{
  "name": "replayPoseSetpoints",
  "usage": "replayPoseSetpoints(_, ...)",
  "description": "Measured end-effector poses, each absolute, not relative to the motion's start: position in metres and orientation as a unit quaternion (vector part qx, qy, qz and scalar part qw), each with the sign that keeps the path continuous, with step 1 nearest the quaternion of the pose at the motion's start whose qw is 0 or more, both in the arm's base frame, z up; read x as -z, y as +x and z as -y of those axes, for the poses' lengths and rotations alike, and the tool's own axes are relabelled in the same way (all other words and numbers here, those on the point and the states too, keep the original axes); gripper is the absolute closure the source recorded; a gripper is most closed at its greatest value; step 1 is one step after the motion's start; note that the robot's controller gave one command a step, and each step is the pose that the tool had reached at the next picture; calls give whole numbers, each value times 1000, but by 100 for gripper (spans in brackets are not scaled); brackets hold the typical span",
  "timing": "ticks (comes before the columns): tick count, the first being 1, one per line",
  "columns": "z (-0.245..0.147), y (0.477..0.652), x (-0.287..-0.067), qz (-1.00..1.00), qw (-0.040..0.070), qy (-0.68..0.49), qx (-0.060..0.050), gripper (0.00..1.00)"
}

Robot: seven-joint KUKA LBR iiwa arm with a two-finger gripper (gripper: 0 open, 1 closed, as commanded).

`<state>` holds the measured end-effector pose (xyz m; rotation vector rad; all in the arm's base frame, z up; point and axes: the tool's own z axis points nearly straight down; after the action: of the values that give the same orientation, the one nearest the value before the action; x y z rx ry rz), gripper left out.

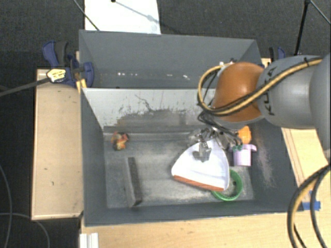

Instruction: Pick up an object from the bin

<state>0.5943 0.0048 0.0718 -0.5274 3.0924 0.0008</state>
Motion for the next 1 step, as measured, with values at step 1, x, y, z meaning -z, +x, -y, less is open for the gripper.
replayPoseSetpoints(1,-5,594,-72,-986,2,-168,0,100)
